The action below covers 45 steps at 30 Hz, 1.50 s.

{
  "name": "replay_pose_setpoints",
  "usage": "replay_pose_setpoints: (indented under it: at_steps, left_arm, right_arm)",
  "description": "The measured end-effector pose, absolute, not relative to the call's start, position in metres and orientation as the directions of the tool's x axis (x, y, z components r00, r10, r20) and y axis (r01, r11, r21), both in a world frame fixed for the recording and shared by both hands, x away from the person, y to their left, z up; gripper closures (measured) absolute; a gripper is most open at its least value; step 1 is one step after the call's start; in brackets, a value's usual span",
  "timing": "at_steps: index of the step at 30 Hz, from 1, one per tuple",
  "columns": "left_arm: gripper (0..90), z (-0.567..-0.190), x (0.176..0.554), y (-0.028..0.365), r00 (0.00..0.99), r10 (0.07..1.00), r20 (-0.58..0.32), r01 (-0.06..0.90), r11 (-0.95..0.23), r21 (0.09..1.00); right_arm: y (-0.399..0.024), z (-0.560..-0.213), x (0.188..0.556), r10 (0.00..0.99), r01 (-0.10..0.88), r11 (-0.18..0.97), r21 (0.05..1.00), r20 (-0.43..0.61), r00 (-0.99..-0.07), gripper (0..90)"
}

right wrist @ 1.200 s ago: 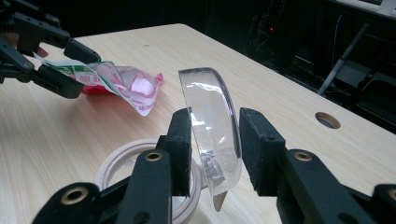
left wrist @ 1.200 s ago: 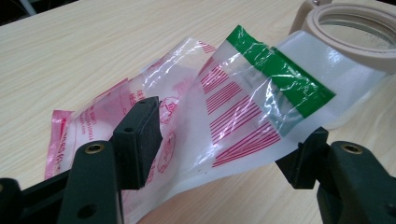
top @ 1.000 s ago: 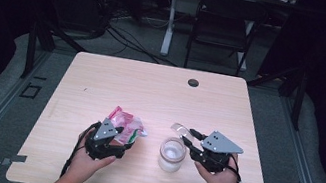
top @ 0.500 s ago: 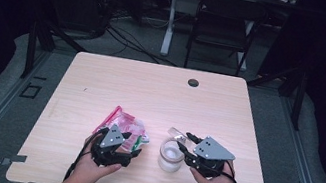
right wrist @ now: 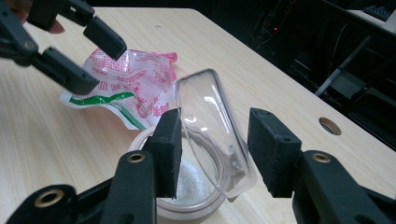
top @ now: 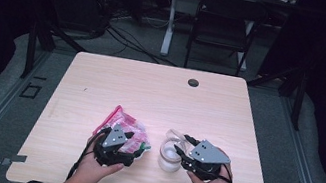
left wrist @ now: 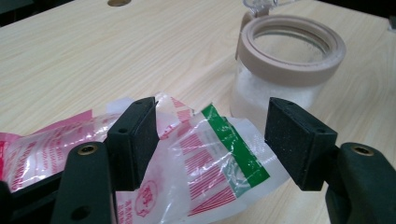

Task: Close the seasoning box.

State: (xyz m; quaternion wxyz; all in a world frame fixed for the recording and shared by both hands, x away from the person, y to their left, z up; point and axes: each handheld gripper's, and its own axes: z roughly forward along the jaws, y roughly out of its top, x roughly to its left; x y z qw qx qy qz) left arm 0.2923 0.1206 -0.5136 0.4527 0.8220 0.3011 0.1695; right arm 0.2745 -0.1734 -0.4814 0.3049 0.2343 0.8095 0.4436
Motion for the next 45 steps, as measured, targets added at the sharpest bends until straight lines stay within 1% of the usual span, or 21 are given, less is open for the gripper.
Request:
replay_pose_setpoints:
  at_steps: [3, 7, 12, 15, 19, 28, 39, 45]
  left_arm:
    - [34.6, -0.511, 0.293, 0.125, 0.749, 0.662, -0.010, 0.348, -0.381, 0.857]
    - [34.6, -0.507, 0.293, 0.129, 0.737, 0.675, -0.010, 0.352, -0.371, 0.860]
    - [34.6, -0.507, 0.295, 0.132, 0.725, 0.689, -0.011, 0.354, -0.360, 0.863]
    - [34.8, -0.507, 0.297, 0.135, 0.717, 0.697, -0.015, 0.362, -0.354, 0.863]
    - [35.7, -0.506, 0.298, 0.139, 0.701, 0.713, -0.017, 0.367, -0.341, 0.866]
    - [35.8, -0.506, 0.302, 0.147, 0.668, 0.743, -0.019, 0.378, -0.317, 0.870]
    - [35.8, -0.505, 0.308, 0.162, 0.623, 0.781, -0.036, 0.389, -0.270, 0.881]
    - [36.4, -0.504, 0.312, 0.170, 0.602, 0.797, -0.046, 0.394, -0.246, 0.886]
  right_arm:
    - [-0.172, -0.482, 0.274, 0.647, 0.111, 0.501, 0.858, -0.287, -0.707, 53.9]
    - [-0.168, -0.483, 0.273, 0.630, 0.103, 0.515, 0.851, -0.294, -0.719, 50.7]
    - [-0.161, -0.486, 0.271, 0.593, 0.094, 0.525, 0.846, -0.285, -0.753, 48.9]
    - [-0.159, -0.487, 0.270, 0.582, 0.097, 0.516, 0.851, -0.265, -0.769, 45.5]
    - [-0.161, -0.484, 0.271, 0.589, 0.118, 0.471, 0.874, -0.211, -0.780, 45.0]
    - [-0.173, -0.483, 0.277, 0.640, 0.152, 0.434, 0.888, -0.185, -0.746, 45.2]
    - [-0.195, -0.481, 0.284, 0.721, 0.196, 0.352, 0.915, -0.132, -0.680, 44.3]
    - [-0.209, -0.478, 0.286, 0.782, 0.194, 0.297, 0.935, -0.122, -0.611, 42.0]
